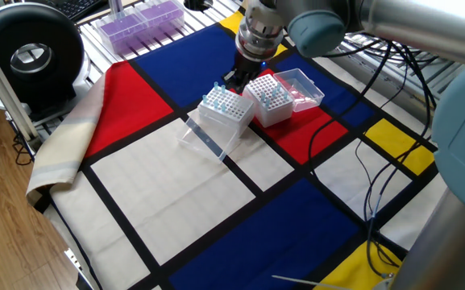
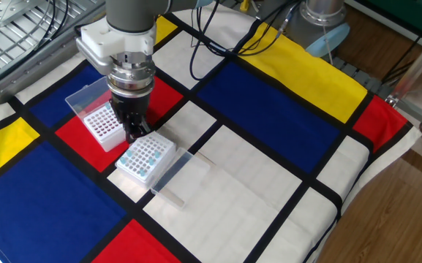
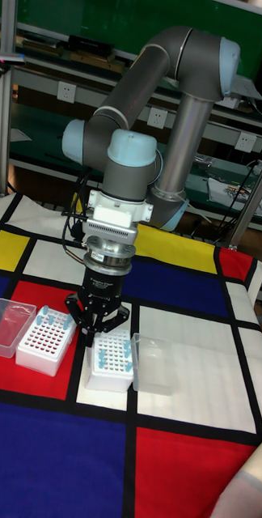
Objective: Transfer all medium pipette tips from one holder to another
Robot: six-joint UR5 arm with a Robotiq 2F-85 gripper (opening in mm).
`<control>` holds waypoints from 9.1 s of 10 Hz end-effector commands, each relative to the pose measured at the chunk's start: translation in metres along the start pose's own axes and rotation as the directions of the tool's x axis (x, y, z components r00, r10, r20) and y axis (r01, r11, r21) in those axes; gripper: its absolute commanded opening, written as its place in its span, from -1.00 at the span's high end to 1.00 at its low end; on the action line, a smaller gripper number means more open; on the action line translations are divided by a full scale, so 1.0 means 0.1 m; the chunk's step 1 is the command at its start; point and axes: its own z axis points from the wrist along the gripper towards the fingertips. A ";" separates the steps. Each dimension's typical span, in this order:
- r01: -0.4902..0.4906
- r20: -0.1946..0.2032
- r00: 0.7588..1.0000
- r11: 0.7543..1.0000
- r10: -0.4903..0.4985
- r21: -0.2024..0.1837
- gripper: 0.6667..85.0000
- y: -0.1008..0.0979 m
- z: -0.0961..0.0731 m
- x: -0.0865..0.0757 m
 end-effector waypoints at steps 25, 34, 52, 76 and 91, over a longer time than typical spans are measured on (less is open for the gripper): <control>-0.022 -0.088 0.996 0.999 0.020 -0.029 0.44 0.60 -0.40 -0.01; -0.048 -0.068 0.997 0.998 0.045 -0.034 0.37 0.88 -0.35 -0.06; -0.022 -0.022 1.000 0.999 0.021 -0.041 0.29 0.88 -0.10 0.18; -0.140 -0.065 0.988 0.989 0.144 0.055 0.99 0.70 -0.42 0.05; -0.024 -0.159 0.986 0.993 0.043 0.116 0.99 0.16 -0.96 -0.28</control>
